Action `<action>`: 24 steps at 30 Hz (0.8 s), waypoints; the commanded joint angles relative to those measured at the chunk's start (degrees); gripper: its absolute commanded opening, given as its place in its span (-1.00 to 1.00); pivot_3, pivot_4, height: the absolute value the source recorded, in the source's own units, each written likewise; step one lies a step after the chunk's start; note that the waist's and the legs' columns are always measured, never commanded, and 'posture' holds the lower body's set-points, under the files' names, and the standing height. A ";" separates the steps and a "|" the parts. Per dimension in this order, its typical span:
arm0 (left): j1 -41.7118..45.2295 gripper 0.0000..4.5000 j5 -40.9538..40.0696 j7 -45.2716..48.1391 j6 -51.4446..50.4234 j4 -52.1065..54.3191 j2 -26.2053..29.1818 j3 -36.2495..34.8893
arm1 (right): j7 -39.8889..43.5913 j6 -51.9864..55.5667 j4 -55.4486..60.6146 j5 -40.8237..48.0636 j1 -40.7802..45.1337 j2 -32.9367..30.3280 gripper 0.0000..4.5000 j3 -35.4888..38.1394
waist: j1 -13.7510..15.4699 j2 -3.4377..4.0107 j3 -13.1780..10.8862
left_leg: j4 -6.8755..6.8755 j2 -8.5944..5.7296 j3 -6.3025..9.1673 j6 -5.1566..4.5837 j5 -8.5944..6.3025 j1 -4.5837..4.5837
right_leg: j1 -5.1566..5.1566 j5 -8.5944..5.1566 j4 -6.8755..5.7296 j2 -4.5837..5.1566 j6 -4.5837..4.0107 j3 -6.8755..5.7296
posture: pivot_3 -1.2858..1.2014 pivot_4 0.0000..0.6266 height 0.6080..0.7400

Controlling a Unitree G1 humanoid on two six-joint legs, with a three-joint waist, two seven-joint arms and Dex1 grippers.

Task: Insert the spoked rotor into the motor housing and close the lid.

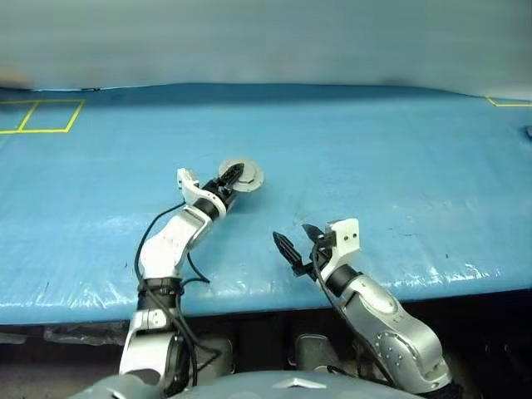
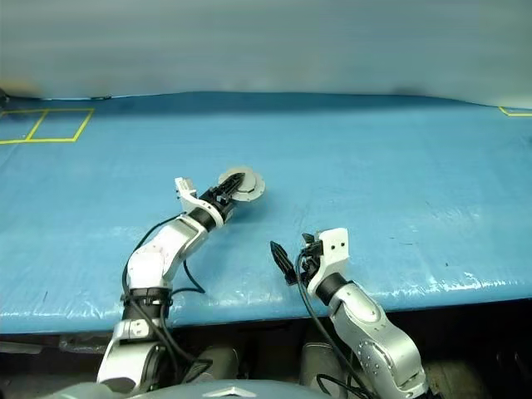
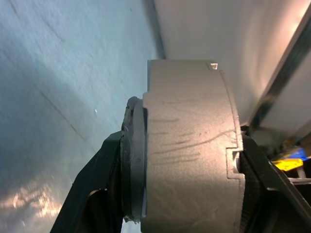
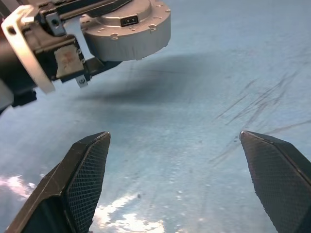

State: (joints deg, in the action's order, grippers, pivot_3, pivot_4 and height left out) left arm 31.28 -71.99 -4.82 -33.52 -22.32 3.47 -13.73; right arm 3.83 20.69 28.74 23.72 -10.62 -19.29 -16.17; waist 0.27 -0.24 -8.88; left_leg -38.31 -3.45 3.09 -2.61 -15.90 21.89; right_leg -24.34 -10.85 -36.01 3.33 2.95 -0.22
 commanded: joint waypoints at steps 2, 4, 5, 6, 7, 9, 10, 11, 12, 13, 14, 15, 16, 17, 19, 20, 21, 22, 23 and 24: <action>12.47 0.04 7.23 7.40 7.20 -16.73 2.75 -4.77 | -2.23 -9.94 -3.27 -13.03 -1.02 1.37 1.00 -1.42 | -0.05 -0.15 -0.08 | 0.03 -0.01 0.00 0.01 0.00 0.00 | -0.02 0.00 0.00 0.01 0.00 0.01 | 0.03 -0.52 1.00; 17.80 0.04 10.71 10.42 10.58 -25.89 4.14 -6.48 | -2.87 -13.48 -6.04 -16.62 -1.94 2.69 1.00 -1.53 | -0.18 -0.22 -0.11 | 0.09 -0.02 0.03 0.06 0.03 0.01 | -0.07 -0.01 0.00 -0.01 -0.01 -0.01 | 0.03 -0.52 1.00; 19.80 0.04 12.20 11.52 11.98 -29.53 4.59 -7.29 | -3.39 -15.06 -7.35 -17.82 -2.33 3.67 1.00 -1.32 | -0.25 -0.22 -0.12 | 0.14 -0.02 0.00 0.07 0.04 0.01 | -0.12 -0.01 0.02 0.00 -0.02 0.02 | 0.03 -0.52 1.00; 21.46 0.04 13.47 12.50 13.22 -32.69 4.90 -8.20 | -3.98 -16.77 -8.58 -18.97 -2.70 4.72 1.00 -1.05 | -0.35 -0.24 -0.13 | 0.16 -0.03 0.00 0.07 0.03 0.01 | -0.12 -0.01 0.03 0.02 -0.02 0.02 | 0.03 -0.52 1.00; 23.05 0.04 14.76 13.28 14.40 -35.70 5.21 -8.95 | -4.90 -18.39 -9.97 -20.72 -2.92 5.48 1.00 -0.92 | -0.40 -0.25 -0.13 | 0.19 -0.02 0.01 0.07 0.03 0.01 | -0.14 -0.01 0.05 0.04 -0.02 0.03 | 0.03 -0.52 1.00; 26.04 0.04 16.94 13.35 17.72 -41.38 5.57 -10.95 | -6.09 -20.15 -12.01 -23.24 -3.35 7.01 1.00 -0.87 | -0.42 -0.25 -0.13 | 0.24 -0.05 0.02 0.07 0.03 0.02 | -0.17 0.00 0.06 0.08 -0.01 0.02 | 0.03 -0.52 1.00; 27.20 0.04 17.92 13.19 19.24 -43.51 5.63 -11.77 | -6.36 -20.41 -12.45 -23.32 -3.70 8.05 1.00 -0.65 | -0.40 -0.27 -0.14 | 0.26 -0.06 0.04 0.07 0.03 0.02 | -0.18 0.00 0.07 0.10 -0.01 0.00 | 0.03 -0.52 1.00; 28.03 0.04 19.14 13.06 20.46 -45.12 5.69 -12.23 | -6.39 -20.51 -12.68 -23.45 -3.97 8.81 1.00 -0.48 | -0.40 -0.27 -0.14 | 0.26 -0.07 0.06 0.07 0.02 0.02 | -0.19 0.00 0.07 0.11 -0.01 -0.01 | 0.03 -0.52 1.00; 28.67 0.04 20.74 12.84 21.57 -46.52 5.71 -12.33 | -6.07 -20.54 -12.89 -24.02 -4.15 9.10 1.00 -0.57 | -0.41 -0.27 -0.14 | 0.28 -0.07 0.07 0.08 0.02 0.02 | -0.19 0.00 0.07 0.11 -0.01 -0.02 | 0.03 -0.52 1.00; 29.21 0.04 22.44 11.92 22.23 -47.87 5.77 -12.27 | -5.85 -20.53 -13.09 -24.61 -4.32 9.39 1.00 -0.59 | -0.41 -0.28 -0.14 | 0.29 -0.06 0.10 0.09 0.02 0.02 | -0.19 0.00 0.06 0.12 -0.01 -0.03 | 0.03 -0.52 1.00; 29.60 0.04 23.83 11.32 22.55 -48.94 5.80 -12.36 | -5.64 -20.51 -13.27 -25.08 -4.45 9.63 1.00 -0.56 | -0.42 -0.28 -0.14 | 0.26 -0.06 0.11 0.09 0.02 0.02 | -0.17 0.00 0.05 0.12 -0.01 -0.05 | 0.03 -0.52 1.00; 29.86 0.04 24.72 10.85 22.31 -49.74 5.83 -12.71 | -5.46 -20.39 -13.38 -25.53 -4.56 9.80 1.00 -0.52 | -0.45 -0.28 -0.14 | 0.23 -0.06 0.11 0.09 0.02 0.02 | -0.16 0.00 0.05 0.12 0.00 -0.04 | 0.03 -0.52 1.00; 30.05 0.04 25.36 10.38 21.95 -50.30 5.86 -13.13 | -5.24 -20.20 -13.41 -25.87 -4.62 9.89 1.00 -0.47 | -0.55 -0.28 -0.14 | 0.21 -0.06 0.11 0.09 0.02 0.01 | -0.14 0.00 0.05 0.12 0.00 -0.04 | 0.03 -0.52 1.00; 30.09 0.20 25.91 10.40 21.47 -50.58 5.92 -13.55 | -5.09 -20.08 -13.43 -26.18 -4.63 10.02 1.00 -0.34 | -0.64 -0.28 -0.14 | 0.17 -0.06 0.10 0.09 0.02 0.00 | -0.12 0.01 0.04 0.12 0.01 -0.03 | 0.03 -0.52 1.00; 29.57 0.50 27.31 10.17 19.34 -50.65 6.39 -13.98 | -4.88 -19.65 -13.42 -26.64 -4.68 10.43 1.00 0.02 | -0.87 -0.28 -0.14 | 0.13 -0.06 0.11 0.10 0.03 -0.02 | -0.09 0.01 0.02 0.12 0.01 -0.02 | 0.03 -0.52 1.00; 29.24 0.64 28.08 10.03 18.25 -50.54 6.61 -14.07 | -4.75 -19.55 -13.42 -26.77 -4.69 10.60 1.00 0.20 | -0.90 -0.29 -0.13 | 0.12 -0.06 0.10 0.10 0.03 -0.02 | -0.09 0.01 -0.01 0.12 0.01 -0.02 | 0.03 -0.52 1.00; 28.79 0.78 28.91 9.71 17.33 -50.35 6.88 -14.02 | -4.61 -19.43 -13.43 -26.78 -4.68 10.84 1.00 0.42 | -0.90 -0.30 -0.09 | 0.11 -0.05 0.11 0.11 0.04 -0.03 | -0.09 0.01 -0.04 0.11 0.01 -0.02 | 0.03 -0.52 1.00; 28.24 0.93 29.32 9.31 16.36 -50.14 7.20 -14.34 | -4.47 -19.21 -13.44 -26.59 -4.64 11.19 1.00 0.66 | -0.96 -0.29 -0.06 | 0.11 -0.05 0.11 0.11 0.04 -0.11 | -0.04 0.01 -0.06 0.11 0.01 -0.01 | 0.03 -0.52 1.00; 26.87 0.98 30.40 8.85 14.02 -49.63 7.99 -13.84 | -4.11 -18.94 -13.40 -26.59 -4.46 11.36 1.00 0.68 | -1.07 -0.29 -0.02 | 0.11 -0.05 0.09 0.11 0.04 -0.22 | 0.06 0.01 -0.06 0.11 0.01 0.00 | 0.03 -0.52 1.00; 25.36 0.98 31.14 9.06 11.81 -48.77 8.75 -13.57 | -3.80 -18.67 -13.34 -26.76 -4.31 11.52 1.00 0.61 | -1.38 -0.30 0.06 | 0.11 -0.04 0.08 0.11 0.04 -0.27 | 0.10 0.01 -0.08 0.11 0.01 0.02 | 0.03 -0.52 1.00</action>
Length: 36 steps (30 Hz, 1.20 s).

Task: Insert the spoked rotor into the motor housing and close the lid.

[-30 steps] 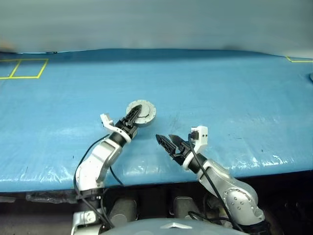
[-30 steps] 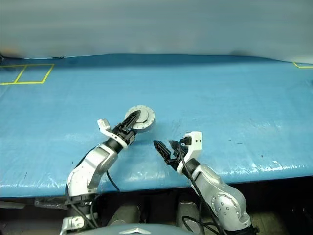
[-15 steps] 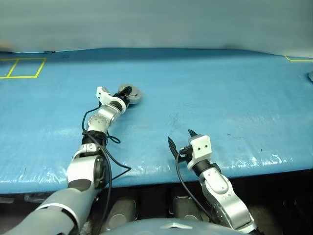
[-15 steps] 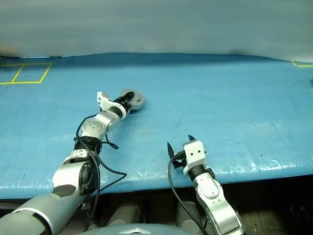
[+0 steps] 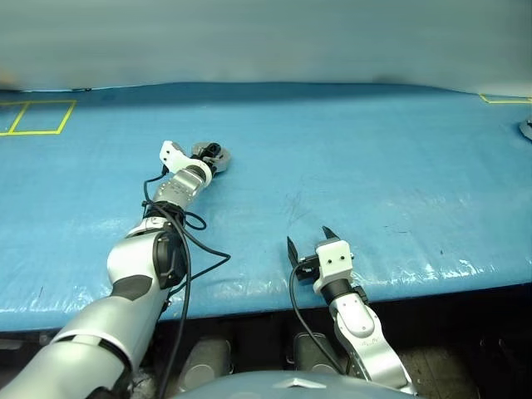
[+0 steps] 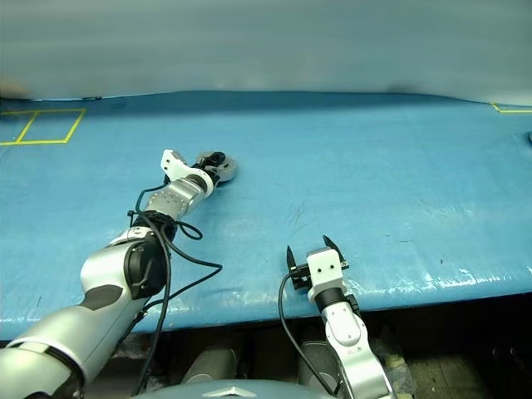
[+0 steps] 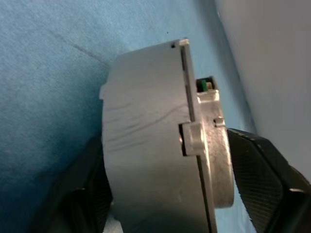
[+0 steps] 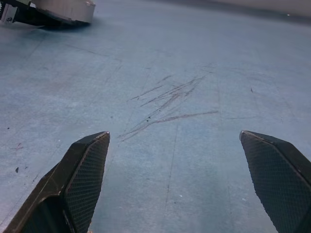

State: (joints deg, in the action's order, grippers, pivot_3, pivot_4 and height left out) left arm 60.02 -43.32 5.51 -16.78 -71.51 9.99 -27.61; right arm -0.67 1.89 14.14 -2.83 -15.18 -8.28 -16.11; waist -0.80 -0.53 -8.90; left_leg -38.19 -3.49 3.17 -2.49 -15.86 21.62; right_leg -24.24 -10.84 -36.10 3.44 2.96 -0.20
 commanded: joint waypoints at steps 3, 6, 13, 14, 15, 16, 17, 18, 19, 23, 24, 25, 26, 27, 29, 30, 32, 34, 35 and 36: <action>-9.64 0.98 6.22 1.99 -14.91 6.85 4.54 4.59 | 1.69 1.12 1.52 0.14 0.55 1.29 1.00 0.60 | -1.45 0.00 0.23 | 0.05 0.06 -0.14 0.00 0.00 -0.26 | 0.11 0.00 -0.11 -0.03 -0.01 0.14 | 0.03 -0.52 1.00; -20.23 0.98 6.17 4.48 -27.95 23.21 6.48 9.04 | 3.29 1.88 1.43 0.53 0.89 1.69 1.00 0.43 | -1.94 0.12 0.64 | 0.27 0.13 -0.21 -0.01 -0.06 -1.06 | 0.77 -0.13 -0.13 0.00 -0.04 0.19 | 0.03 -0.52 1.00; -44.99 0.98 9.37 12.20 -35.47 63.15 13.82 23.57 | 7.87 3.72 1.64 3.60 2.58 2.39 1.00 0.91 | -2.05 0.51 1.25 | 0.46 0.37 -0.29 -0.09 -0.33 -1.81 | 1.16 -0.37 -0.17 0.07 -0.08 0.62 | 0.03 -0.52 1.00; -47.63 0.98 10.86 13.61 -32.52 66.93 14.60 25.19 | 8.46 3.62 1.56 3.99 2.79 2.45 1.00 0.96 | -1.69 0.58 1.29 | 0.48 0.41 -0.28 -0.08 -0.38 -1.98 | 1.30 -0.51 -0.15 0.06 -0.21 0.62 | 0.03 -0.52 1.00; -49.91 0.98 12.33 14.48 -29.91 70.22 15.01 26.56 | 8.93 3.76 1.62 4.49 2.91 2.54 1.00 1.02 | -1.39 0.59 1.29 | 0.48 0.45 -0.27 -0.07 -0.39 -2.04 | 1.37 -0.61 -0.13 0.05 -0.32 0.59 | 0.03 -0.52 1.00; -51.69 0.98 13.59 15.03 -27.58 72.65 15.04 27.38 | 9.21 3.93 1.69 4.74 3.02 2.60 1.00 1.06 | -1.20 0.61 1.30 | 0.47 0.46 -0.27 -0.07 -0.39 -2.04 | 1.36 -0.65 -0.13 0.04 -0.37 0.59 | 0.03 -0.52 1.00; -54.08 0.98 16.19 15.52 -22.45 75.54 14.78 28.69 | 9.63 3.72 1.74 4.83 3.13 2.51 1.00 0.99 | -0.94 0.61 1.30 | 0.47 0.47 -0.27 -0.06 -0.38 -2.03 | 1.36 -0.66 -0.13 0.04 -0.39 0.59 | 0.03 -0.52 1.00; -55.67 0.98 18.13 15.86 -18.83 77.30 14.49 29.51 | 9.90 3.53 1.77 4.79 3.18 2.44 1.00 0.96 | -0.56 0.60 1.28 | 0.47 0.47 -0.27 -0.06 -0.38 -2.01 | 1.36 -0.67 -0.12 0.05 -0.40 0.59 | 0.03 -0.52 1.00; -57.08 0.98 20.16 15.60 -15.20 78.59 13.89 30.16 | 10.24 3.26 1.73 4.81 3.24 2.37 1.00 0.92 | -0.15 0.59 1.28 | 0.47 0.47 -0.27 -0.06 -0.38 -1.96 | 1.33 -0.68 -0.09 0.06 -0.41 0.59 | 0.03 -0.52 1.00; -64.58 0.98 27.71 15.20 6.40 81.79 7.76 32.76 | 16.86 4.98 3.42 9.95 2.44 0.55 1.00 0.33 | 0.47 0.53 1.25 | 0.45 0.46 -0.27 -0.13 -0.41 -1.48 | 0.89 -0.62 0.06 0.07 -0.40 0.58 | 0.03 -0.52 1.00; -65.41 0.98 28.93 16.00 9.40 81.39 7.24 33.26 | 17.09 4.66 3.56 9.68 2.28 0.22 1.00 0.36 | 0.64 0.50 1.24 | 0.37 0.46 -0.26 -0.17 -0.43 -1.24 | 0.70 -0.47 0.07 0.07 -0.57 0.57 | 0.03 -0.52 1.00; -65.84 0.98 29.86 16.62 11.30 80.81 7.01 33.60 | 16.93 3.88 3.48 8.96 2.22 0.01 1.00 0.39 | 0.79 0.48 1.23 | 0.27 0.46 -0.23 -0.16 -0.43 -0.95 | 0.55 -0.37 0.06 0.07 -0.57 0.52 | 0.03 -0.52 1.00; -66.46 0.98 31.54 15.79 13.95 80.20 6.31 33.88 | 16.90 2.86 3.36 8.27 2.16 -0.31 1.00 0.42 | 0.95 0.50 1.22 | 0.26 0.46 -0.23 -0.07 -0.37 -0.75 | 0.48 -0.30 0.06 0.06 -0.50 0.51 | 0.03 -0.52 1.00; -66.84 0.98 33.00 15.04 15.76 79.71 5.94 34.11 | 16.79 2.00 3.21 7.59 2.15 -0.59 1.00 0.45 | 1.06 0.51 1.21 | 0.27 0.45 -0.22 0.05 -0.31 -0.63 | 0.40 -0.30 0.07 0.06 -0.51 0.48 | 0.03 -0.52 1.00; -67.28 0.98 35.12 13.74 19.19 78.86 4.97 34.15 | 16.70 0.92 2.84 6.65 2.19 -1.08 1.00 0.63 | 1.19 0.52 1.21 | 0.28 0.46 -0.20 -0.15 -0.43 -0.62 | 0.41 -0.33 0.08 0.07 -0.54 0.41 | 0.03 -0.52 1.00; -67.52 0.98 34.96 13.33 20.07 78.55 4.13 33.78 | 16.44 0.68 2.59 6.48 2.20 -1.01 1.00 0.86 | 1.18 0.53 1.20 | 0.28 0.46 -0.20 -0.20 -0.46 -0.62 | 0.41 -0.36 0.09 0.07 -0.56 0.37 | 0.03 -0.52 1.00; -67.94 0.98 35.60 13.51 21.21 78.24 3.86 33.77 | 16.36 0.34 2.31 6.56 2.16 -0.86 1.00 1.15 | 1.18 0.50 1.17 | 0.28 0.46 -0.20 -0.24 -0.49 -0.62 | 0.43 -0.43 0.11 0.09 -0.52 0.31 | 0.03 -0.52 1.00; -68.27 0.98 36.14 14.15 21.47 78.17 4.13 34.00 | 16.39 0.17 2.20 6.61 2.09 -0.73 1.00 1.34 | 1.17 0.48 1.15 | 0.27 0.46 -0.18 -0.25 -0.50 -0.62 | 0.45 -0.50 0.13 0.10 -0.36 0.21 | 0.03 -0.52 1.00; -68.47 0.98 36.18 14.38 21.27 78.16 4.17 33.94 | 16.43 0.10 2.14 6.56 2.09 -0.70 1.00 1.37 | 1.16 0.49 1.14 | 0.27 0.46 -0.17 -0.25 -0.50 -0.62 | 0.46 -0.50 0.13 0.10 -0.31 0.18 | 0.03 -0.52 1.00; -68.63 0.98 36.37 14.32 21.31 78.08 4.15 33.79 | 16.44 0.08 2.06 6.47 2.14 -0.68 1.00 1.35 | 1.14 0.49 1.13 | 0.27 0.46 -0.16 -0.25 -0.49 -0.62 | 0.47 -0.51 0.12 0.09 -0.30 0.14 | 0.03 -0.52 1.00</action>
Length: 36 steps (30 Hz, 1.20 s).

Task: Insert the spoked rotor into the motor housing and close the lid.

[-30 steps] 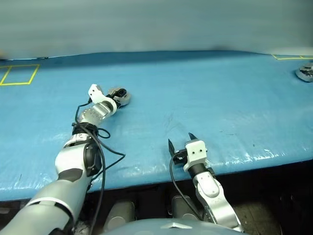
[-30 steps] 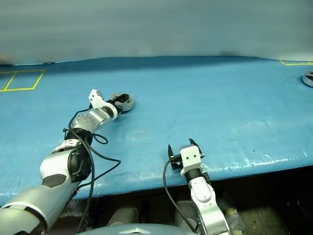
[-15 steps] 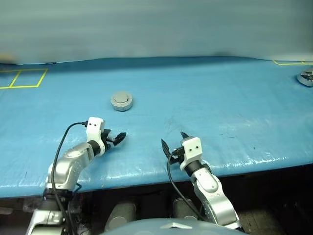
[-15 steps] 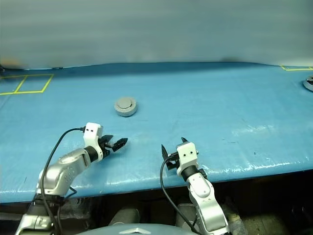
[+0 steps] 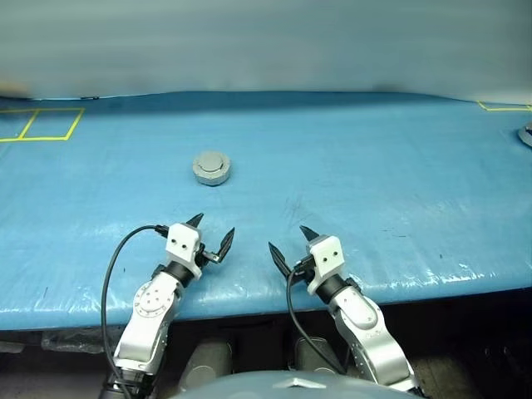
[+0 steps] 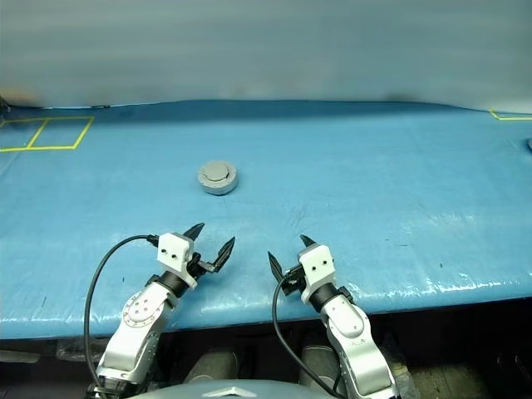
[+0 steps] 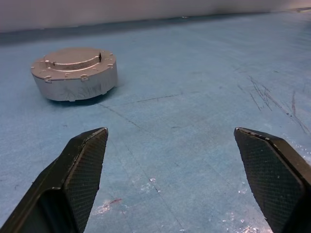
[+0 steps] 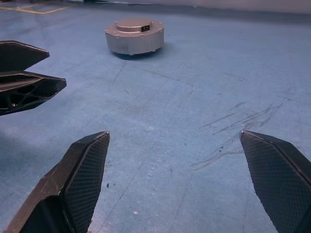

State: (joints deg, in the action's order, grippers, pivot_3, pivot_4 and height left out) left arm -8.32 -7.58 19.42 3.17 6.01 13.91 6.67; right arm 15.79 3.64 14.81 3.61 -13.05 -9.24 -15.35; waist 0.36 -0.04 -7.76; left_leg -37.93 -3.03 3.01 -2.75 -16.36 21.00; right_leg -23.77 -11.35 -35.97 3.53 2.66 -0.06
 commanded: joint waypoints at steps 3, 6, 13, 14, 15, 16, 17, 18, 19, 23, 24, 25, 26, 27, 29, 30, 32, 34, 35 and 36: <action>-0.63 0.98 1.06 0.71 1.41 0.36 0.48 -0.72 | -0.11 -1.80 1.24 -0.08 -0.02 0.40 1.00 0.61 | -0.08 -0.01 -0.03 | -0.01 0.00 0.01 0.00 0.00 0.00 | 0.01 0.00 0.00 0.00 0.05 -0.07 | 0.03 -0.52 1.00; -0.82 0.98 1.57 0.93 1.58 0.20 0.77 -0.78 | -0.29 -2.01 0.99 -0.19 -0.13 0.65 1.00 0.61 | -0.11 -0.02 -0.05 | -0.01 0.00 0.02 -0.01 0.00 0.00 | 0.02 0.00 0.00 0.00 0.08 -0.14 | 0.03 -0.52 1.00; -0.99 0.98 1.18 1.88 1.75 -0.22 0.86 -0.79 | -0.57 -2.23 0.63 -0.80 -0.42 0.93 1.00 0.17 | -0.13 -0.08 -0.18 | -0.01 0.00 0.05 -0.01 0.00 -0.01 | 0.02 -0.01 0.00 0.00 0.07 -0.19 | 0.03 -0.52 1.00; -0.97 0.98 1.22 2.01 1.74 -0.28 0.92 -0.77 | -0.58 -2.27 0.60 -0.85 -0.43 0.96 1.00 0.16 | -0.14 -0.09 -0.19 | -0.01 0.00 0.06 0.00 0.00 -0.01 | 0.02 -0.01 0.00 0.00 0.08 -0.19 | 0.03 -0.52 1.00; -0.97 0.98 1.27 2.11 1.75 -0.32 0.95 -0.76 | -0.58 -2.28 0.59 -0.87 -0.44 1.01 1.00 0.17 | -0.14 -0.09 -0.20 | -0.01 0.00 0.05 0.00 0.00 -0.01 | 0.02 -0.01 0.00 0.00 0.08 -0.19 | 0.03 -0.52 1.00; -0.98 0.98 1.29 2.22 1.81 -0.36 0.97 -0.77 | -0.59 -2.29 0.57 -0.89 -0.44 1.07 1.00 0.19 | -0.14 -0.10 -0.21 | -0.01 0.00 0.06 -0.01 0.00 -0.01 | 0.02 -0.01 0.00 0.00 0.08 -0.19 | 0.03 -0.52 1.00; -0.98 0.98 1.18 2.36 1.82 -0.41 0.96 -0.82 | -0.59 -2.34 0.53 -0.92 -0.43 1.11 1.00 0.18 | -0.14 -0.10 -0.22 | -0.01 0.00 0.06 -0.01 0.00 -0.01 | 0.02 0.00 0.00 0.00 0.09 -0.19 | 0.03 -0.52 1.00; -1.02 0.98 1.06 2.48 1.88 -0.47 0.96 -0.88 | -0.59 -2.43 0.50 -0.93 -0.43 1.16 1.00 0.15 | -0.14 -0.10 -0.22 | -0.01 0.00 0.06 -0.01 0.00 -0.01 | 0.02 0.00 0.00 0.00 0.09 -0.19 | 0.03 -0.52 1.00; -1.00 0.98 1.04 2.55 2.00 -0.57 0.99 -0.92 | -0.63 -2.56 0.44 -0.74 -0.37 1.34 1.00 0.24 | -0.14 -0.10 -0.22 | -0.01 0.00 0.06 -0.01 0.00 -0.01 | 0.02 0.00 0.00 0.00 0.09 -0.19 | 0.03 -0.52 1.00; -0.93 0.98 1.11 2.56 2.30 -0.95 0.96 -0.99 | -0.55 -2.64 0.29 -0.73 -0.13 1.52 1.00 0.42 | -0.13 -0.11 -0.24 | -0.01 0.00 0.08 0.00 0.00 -0.01 | 0.01 0.00 0.00 0.01 0.09 -0.20 | 0.03 -0.52 1.00; -0.90 0.98 1.10 2.58 2.39 -1.06 0.95 -1.01 | -0.53 -2.68 0.22 -0.76 -0.09 1.54 1.00 0.43 | -0.14 -0.11 -0.24 | -0.01 0.00 0.08 0.00 0.00 -0.01 | 0.02 0.00 0.00 0.01 0.09 -0.19 | 0.03 -0.52 1.00; -0.89 0.98 1.04 2.64 2.44 -1.14 0.93 -1.02 | -0.49 -2.70 0.17 -0.72 -0.05 1.56 1.00 0.45 | -0.13 -0.11 -0.24 | -0.01 0.00 0.08 0.00 0.00 -0.01 | 0.02 0.00 0.01 0.01 0.09 -0.20 | 0.03 -0.52 1.00; -0.88 0.98 0.93 2.78 2.49 -1.20 0.91 -1.01 | -0.45 -2.73 0.15 -0.72 -0.02 1.54 1.00 0.46 | -0.13 -0.12 -0.25 | -0.01 0.00 0.08 0.00 0.00 -0.01 | 0.01 0.00 0.01 0.01 0.09 -0.20 | 0.03 -0.52 1.00; -0.85 0.98 0.91 2.84 2.54 -1.29 0.87 -1.02 | -0.44 -2.72 0.15 -0.71 0.02 1.53 1.00 0.49 | -0.14 -0.12 -0.25 | -0.01 0.00 0.08 0.00 0.00 -0.01 | 0.01 0.00 0.01 0.01 0.09 -0.20 | 0.03 -0.52 1.00; -0.81 0.98 0.92 3.04 2.66 -1.46 0.80 -1.07 | -0.44 -2.73 0.13 -0.69 0.12 1.53 1.00 0.54 | -0.14 -0.11 -0.25 | -0.01 0.00 0.09 0.00 0.00 -0.01 | 0.01 0.00 0.00 0.01 0.08 -0.21 | 0.03 -0.52 1.00; -0.79 0.98 0.97 3.13 2.72 -1.51 0.77 -1.09 | -0.45 -2.73 0.13 -0.69 0.14 1.54 1.00 0.56 | -0.14 -0.11 -0.25 | 0.00 0.00 0.09 0.00 0.00 -0.01 | 0.01 0.00 0.00 0.01 0.09 -0.21 | 0.03 -0.52 1.00; -0.69 0.98 1.04 3.25 2.76 -1.67 0.69 -1.15 | -0.49 -2.71 0.13 -0.53 0.15 1.65 1.00 0.67 | -0.14 -0.12 -0.26 | -0.01 0.00 0.09 0.00 0.00 -0.01 | 0.01 0.00 0.01 0.00 0.09 -0.21 | 0.03 -0.52 1.00; -0.53 0.98 1.11 3.35 2.80 -1.83 0.69 -1.19 | -0.54 -2.69 0.08 -0.51 0.24 1.72 1.00 0.68 | -0.14 -0.12 -0.26 | -0.01 0.00 0.09 0.00 0.00 -0.01 | 0.02 0.00 0.01 0.01 0.09 -0.22 | 0.03 -0.52 1.00; -0.48 0.98 1.14 3.39 2.83 -1.87 0.70 -1.19 | -0.54 -2.70 0.07 -0.56 0.26 1.72 1.00 0.67 | -0.14 -0.12 -0.26 | -0.01 0.00 0.09 0.00 0.00 -0.01 | 0.01 0.00 0.01 0.01 0.09 -0.22 | 0.03 -0.52 1.00; -0.45 0.98 1.10 3.43 2.82 -1.90 0.67 -1.19 | -0.58 -2.71 0.07 -0.54 0.22 1.81 1.00 0.70 | -0.14 -0.12 -0.26 | -0.01 0.00 0.09 0.00 0.00 -0.01 | 0.02 0.00 0.01 0.01 0.09 -0.21 | 0.03 -0.52 1.00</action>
